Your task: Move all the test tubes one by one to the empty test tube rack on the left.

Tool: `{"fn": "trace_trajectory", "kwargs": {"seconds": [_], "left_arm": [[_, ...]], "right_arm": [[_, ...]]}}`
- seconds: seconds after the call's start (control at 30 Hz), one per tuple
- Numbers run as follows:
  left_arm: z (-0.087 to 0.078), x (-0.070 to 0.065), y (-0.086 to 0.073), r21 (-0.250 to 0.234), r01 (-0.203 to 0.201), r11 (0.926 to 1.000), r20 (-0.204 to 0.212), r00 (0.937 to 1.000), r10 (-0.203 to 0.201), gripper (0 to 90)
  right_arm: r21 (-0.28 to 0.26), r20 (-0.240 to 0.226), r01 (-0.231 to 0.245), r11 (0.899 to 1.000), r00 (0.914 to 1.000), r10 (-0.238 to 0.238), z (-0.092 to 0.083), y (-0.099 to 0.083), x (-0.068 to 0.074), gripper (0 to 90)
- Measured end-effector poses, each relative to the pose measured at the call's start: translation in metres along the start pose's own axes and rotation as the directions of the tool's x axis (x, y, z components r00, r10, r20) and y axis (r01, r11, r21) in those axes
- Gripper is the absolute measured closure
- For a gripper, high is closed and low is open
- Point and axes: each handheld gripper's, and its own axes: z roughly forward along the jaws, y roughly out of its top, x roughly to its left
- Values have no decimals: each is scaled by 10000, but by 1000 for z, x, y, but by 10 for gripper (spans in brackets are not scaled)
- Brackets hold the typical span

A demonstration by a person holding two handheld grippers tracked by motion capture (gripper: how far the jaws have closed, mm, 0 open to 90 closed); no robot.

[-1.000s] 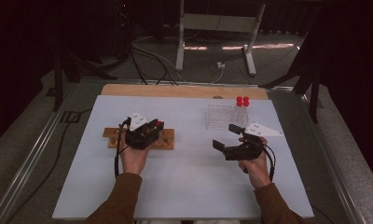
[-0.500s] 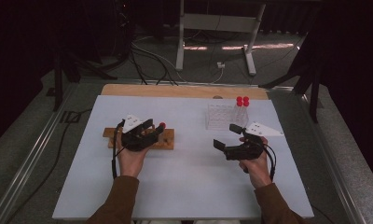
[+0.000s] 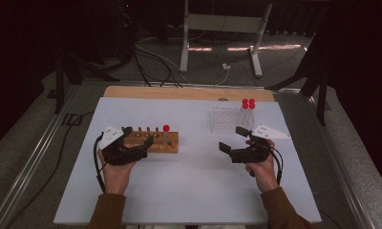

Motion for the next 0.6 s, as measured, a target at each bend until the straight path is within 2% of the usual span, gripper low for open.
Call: {"fn": "trace_trajectory", "kwargs": {"seconds": [0.13, 0.3, 0.43, 0.5, 0.6], "left_arm": [[-5, 1, -3, -42, -102, 9999, -253, 9996, 101, 9], [-8, 1, -8, -77, -117, 9999, -207, 9997, 115, 6], [-8, 0, -11, -10, -94, 10000, -212, 9997, 94, 7], [-9, 0, -11, -61, -65, 10000, -170, 9998, 64, 6], [-11, 0, -10, -112, -90, 9999, -184, 9998, 88, 6]], "right_arm": [[43, 230, 155, 9999, 9996, -156, -1, 1, -1, 9], [98, 637, 340, 9994, 9974, -346, -3, 5, -4, 9], [-119, 1279, 365, 9993, 9912, -347, -11, 13, -14, 24], [-248, 1431, 207, 9995, 9896, -170, -13, 15, -20, 32], [-257, 1792, 204, 9995, 9837, -155, -15, 17, -29, 35]]}}
